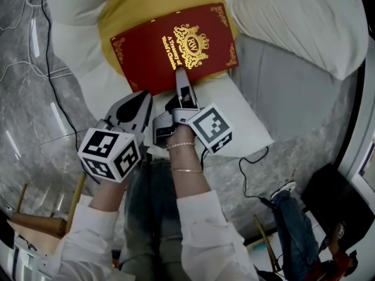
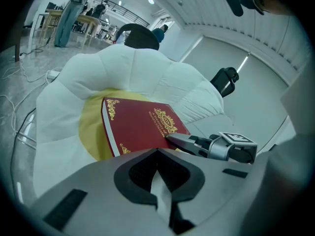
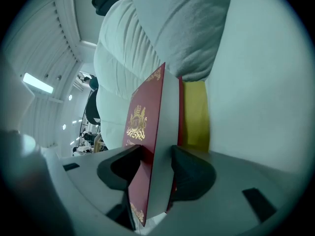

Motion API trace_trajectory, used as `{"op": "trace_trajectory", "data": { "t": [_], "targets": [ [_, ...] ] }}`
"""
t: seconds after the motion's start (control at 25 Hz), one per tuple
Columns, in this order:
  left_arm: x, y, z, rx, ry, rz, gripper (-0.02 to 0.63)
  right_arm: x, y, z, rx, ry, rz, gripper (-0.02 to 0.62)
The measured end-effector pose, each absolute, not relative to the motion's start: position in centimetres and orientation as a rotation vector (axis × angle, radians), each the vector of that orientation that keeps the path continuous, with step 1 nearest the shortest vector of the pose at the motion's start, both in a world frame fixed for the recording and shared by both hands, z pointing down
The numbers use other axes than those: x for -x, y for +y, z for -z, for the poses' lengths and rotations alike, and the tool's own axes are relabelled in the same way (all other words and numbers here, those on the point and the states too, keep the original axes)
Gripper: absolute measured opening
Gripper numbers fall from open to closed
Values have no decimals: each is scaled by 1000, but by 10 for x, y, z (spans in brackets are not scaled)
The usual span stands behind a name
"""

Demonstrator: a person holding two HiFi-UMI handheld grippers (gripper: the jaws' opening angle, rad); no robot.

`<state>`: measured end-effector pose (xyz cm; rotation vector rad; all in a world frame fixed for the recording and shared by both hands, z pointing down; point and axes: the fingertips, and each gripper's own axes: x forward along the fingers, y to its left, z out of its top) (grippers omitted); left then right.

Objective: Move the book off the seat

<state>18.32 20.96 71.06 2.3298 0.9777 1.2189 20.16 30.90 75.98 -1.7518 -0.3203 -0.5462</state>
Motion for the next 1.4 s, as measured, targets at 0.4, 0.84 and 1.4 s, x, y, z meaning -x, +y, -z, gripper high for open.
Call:
{"op": "trace_trajectory", "data": {
  "t": [0.4,0.84,1.4],
  "targets": [
    [-184,209,-691,-2363,974,-1156,5,-194,312,-744,1750,-265,505,183],
    [-218,167,-685,-2450,888,-1069,6,-189,315,-743,1777,-239,513,170],
    [-222,147,-703,-2449,769,-1132,19,-188,319,-742,1747,-196,482,155]
  ]
}}
